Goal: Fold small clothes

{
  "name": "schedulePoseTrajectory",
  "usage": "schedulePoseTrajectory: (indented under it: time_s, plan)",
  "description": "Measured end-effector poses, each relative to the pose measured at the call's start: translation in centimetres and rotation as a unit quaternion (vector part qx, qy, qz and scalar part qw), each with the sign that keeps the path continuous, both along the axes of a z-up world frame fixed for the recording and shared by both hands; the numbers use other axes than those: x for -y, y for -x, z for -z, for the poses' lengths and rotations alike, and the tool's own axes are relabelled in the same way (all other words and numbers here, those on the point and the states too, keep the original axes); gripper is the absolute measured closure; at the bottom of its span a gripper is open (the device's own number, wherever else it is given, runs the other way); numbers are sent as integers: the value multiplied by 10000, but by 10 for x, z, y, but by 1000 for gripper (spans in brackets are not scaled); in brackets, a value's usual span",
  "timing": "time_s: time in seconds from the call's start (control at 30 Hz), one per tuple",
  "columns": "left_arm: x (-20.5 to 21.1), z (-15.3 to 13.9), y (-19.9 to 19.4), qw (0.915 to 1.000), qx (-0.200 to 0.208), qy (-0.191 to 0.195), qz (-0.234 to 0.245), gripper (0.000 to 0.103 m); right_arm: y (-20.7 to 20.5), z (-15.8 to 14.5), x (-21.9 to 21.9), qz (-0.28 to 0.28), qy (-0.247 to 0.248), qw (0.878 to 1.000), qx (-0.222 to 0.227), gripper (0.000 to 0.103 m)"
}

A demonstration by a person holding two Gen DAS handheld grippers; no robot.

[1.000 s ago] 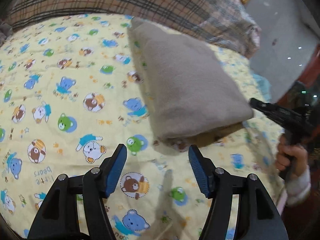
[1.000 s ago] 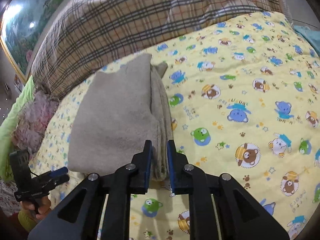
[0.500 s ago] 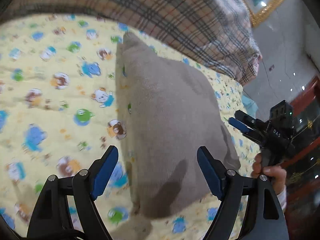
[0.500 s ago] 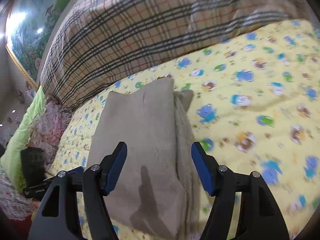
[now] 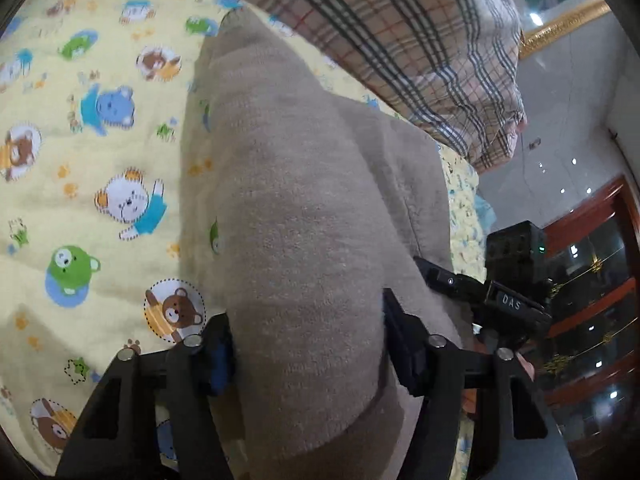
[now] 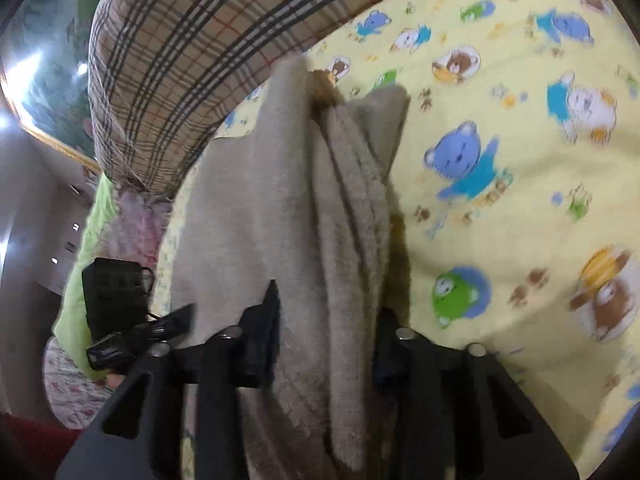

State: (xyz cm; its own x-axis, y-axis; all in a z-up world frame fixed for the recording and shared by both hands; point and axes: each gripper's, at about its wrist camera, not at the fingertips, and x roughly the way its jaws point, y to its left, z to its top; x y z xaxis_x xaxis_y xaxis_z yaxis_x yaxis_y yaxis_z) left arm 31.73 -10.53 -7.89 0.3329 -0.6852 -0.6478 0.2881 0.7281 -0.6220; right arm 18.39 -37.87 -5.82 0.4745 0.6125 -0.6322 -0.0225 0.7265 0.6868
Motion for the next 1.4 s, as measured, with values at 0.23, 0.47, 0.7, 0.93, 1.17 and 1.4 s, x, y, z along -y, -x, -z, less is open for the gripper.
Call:
schedulePoseTrajectory:
  time_s: [0.23,0.47,0.7,0.93,1.17,1.4]
  plan:
    - [-28,-31,29,9993,338,145,-79,58,22,-35,-23,92,-113,9989,440,74]
    - [-126,-71,88,9961,644,203,-562,58,43,-62,-103,-353,-553,9953,719,75]
    - [-218,-59,139,9939,473,51,-995,58,47,-42,-195,-915,-949,9899,528,75]
    - [-263,-5,152,9936,99,207,-1110,50,43,-2,-225,-994,-856,9913,127,71]
    - [-263,-18,177,9871,367,-371,-1515,33,57,-19,-217,-616,-283,9974,224,55]
    - [-278,-36,234,9707,443,-886,-2190,25,113,-59,-189,65,249,9960,853,54]
